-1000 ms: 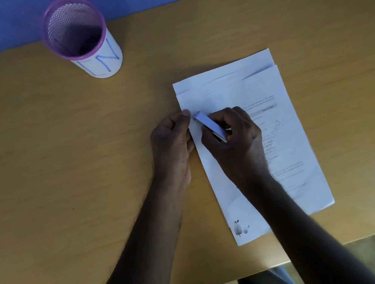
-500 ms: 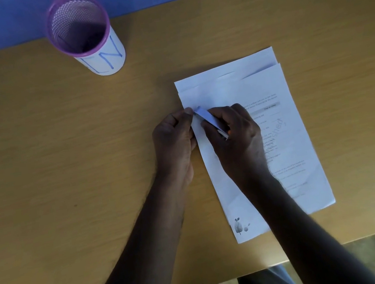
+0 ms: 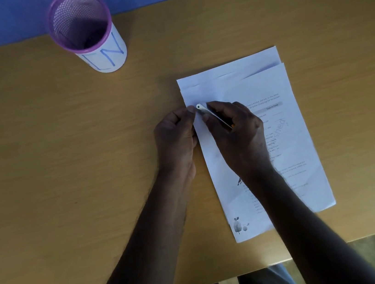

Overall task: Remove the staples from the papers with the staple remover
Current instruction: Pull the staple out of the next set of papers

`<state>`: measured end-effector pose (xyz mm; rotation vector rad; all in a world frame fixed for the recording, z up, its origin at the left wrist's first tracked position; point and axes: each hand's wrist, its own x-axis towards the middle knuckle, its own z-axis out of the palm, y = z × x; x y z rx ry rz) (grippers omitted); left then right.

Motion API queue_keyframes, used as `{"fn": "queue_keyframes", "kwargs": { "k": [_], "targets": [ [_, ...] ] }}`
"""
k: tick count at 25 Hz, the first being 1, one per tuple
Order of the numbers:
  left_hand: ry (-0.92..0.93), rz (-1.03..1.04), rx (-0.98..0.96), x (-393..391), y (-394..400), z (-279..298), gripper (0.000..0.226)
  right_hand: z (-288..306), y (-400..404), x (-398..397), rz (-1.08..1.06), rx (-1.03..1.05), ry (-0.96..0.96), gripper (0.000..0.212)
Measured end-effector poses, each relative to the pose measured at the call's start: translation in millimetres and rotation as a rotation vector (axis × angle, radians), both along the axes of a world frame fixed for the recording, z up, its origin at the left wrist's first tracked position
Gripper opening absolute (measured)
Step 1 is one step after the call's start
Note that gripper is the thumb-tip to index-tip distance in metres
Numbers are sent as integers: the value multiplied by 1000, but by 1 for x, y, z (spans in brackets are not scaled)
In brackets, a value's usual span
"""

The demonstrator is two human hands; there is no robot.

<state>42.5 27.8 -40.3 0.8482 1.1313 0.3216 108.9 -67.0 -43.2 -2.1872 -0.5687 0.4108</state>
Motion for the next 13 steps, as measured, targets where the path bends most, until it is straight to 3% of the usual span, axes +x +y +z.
{"fn": "queue_keyframes", "kwargs": {
  "k": [13],
  "targets": [
    [-9,-24,-43,-1,4,-3,13,2,1,1,4,21,73,29]
  ]
}}
